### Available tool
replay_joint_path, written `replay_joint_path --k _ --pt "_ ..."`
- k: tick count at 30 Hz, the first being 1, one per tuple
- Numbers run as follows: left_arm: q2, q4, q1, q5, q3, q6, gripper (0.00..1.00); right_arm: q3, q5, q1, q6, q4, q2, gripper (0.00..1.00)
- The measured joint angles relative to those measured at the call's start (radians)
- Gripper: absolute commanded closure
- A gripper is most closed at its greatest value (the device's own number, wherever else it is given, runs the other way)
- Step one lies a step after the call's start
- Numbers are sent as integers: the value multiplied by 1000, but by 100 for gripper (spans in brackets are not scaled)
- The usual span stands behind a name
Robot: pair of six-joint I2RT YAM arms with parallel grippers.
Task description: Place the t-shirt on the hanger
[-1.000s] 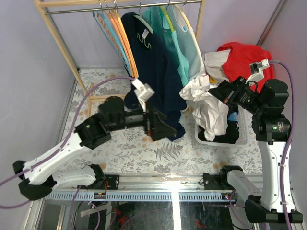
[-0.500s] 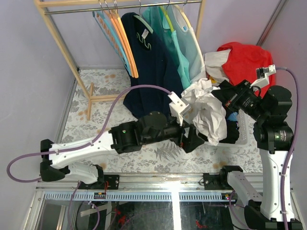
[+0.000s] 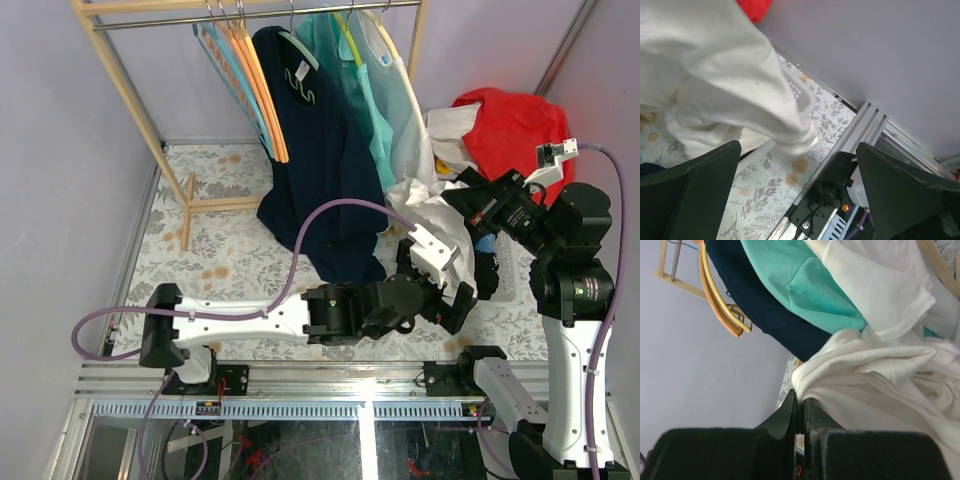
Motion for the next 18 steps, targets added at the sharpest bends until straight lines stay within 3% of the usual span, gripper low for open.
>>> replay_joint_path --k 4,12,13,14,16,18 --pt "55 66 -3 -100 7 6 2 0 0 0 0 -2 -10 100" --pt "85 206 2 -223 -26 30 69 0 0 0 0 -3 -36 100" --pt "85 216 2 -227 -31 31 70 0 -1 0 0 -3 -37 100" --pt "85 221 5 -232 -35 32 65 0 -1 0 0 -3 -37 100" --pt "84 226 8 -240 -42 35 38 0 -1 1 0 -3 -39 100" --pt "78 234 9 -241 -53 38 19 0 -1 1 0 -3 -39 100"
